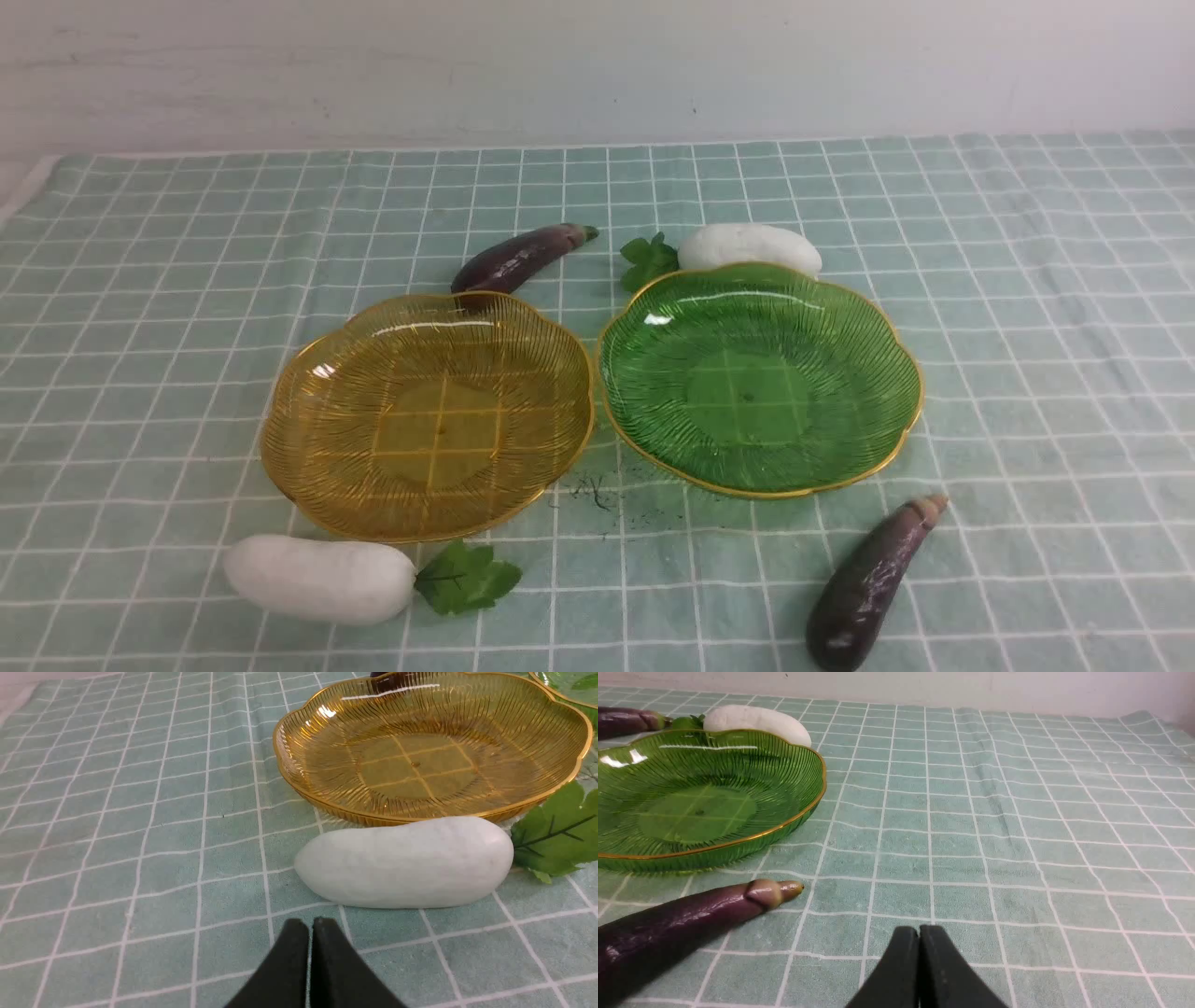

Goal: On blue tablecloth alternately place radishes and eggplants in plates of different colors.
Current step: 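Pick up the white radish and place it in the left plate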

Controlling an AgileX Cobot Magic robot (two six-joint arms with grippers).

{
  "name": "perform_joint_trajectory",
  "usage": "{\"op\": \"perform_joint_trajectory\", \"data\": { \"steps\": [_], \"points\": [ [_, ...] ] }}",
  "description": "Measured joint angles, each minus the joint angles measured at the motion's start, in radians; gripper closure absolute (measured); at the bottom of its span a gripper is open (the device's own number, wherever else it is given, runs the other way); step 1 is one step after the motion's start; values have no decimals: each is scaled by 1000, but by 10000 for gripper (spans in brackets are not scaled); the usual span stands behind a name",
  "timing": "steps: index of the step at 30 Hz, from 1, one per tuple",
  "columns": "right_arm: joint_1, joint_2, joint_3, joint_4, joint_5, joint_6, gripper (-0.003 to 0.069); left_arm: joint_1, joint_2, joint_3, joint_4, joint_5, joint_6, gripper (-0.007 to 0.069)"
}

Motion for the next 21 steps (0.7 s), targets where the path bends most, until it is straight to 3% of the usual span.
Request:
{"op": "perform_joint_trajectory", "data": {
  "steps": [16, 20, 21],
  "points": [
    [0, 0, 0, 0, 0, 0, 673, 0, 0, 1, 17, -14, -6, 632],
    [0, 0, 0, 0, 0, 0, 673, 0, 0, 3, -76, -102, -93, 632],
    [0, 0, 0, 0, 0, 0, 673, 0, 0, 3, -149, -153, -151, 632]
  ]
}}
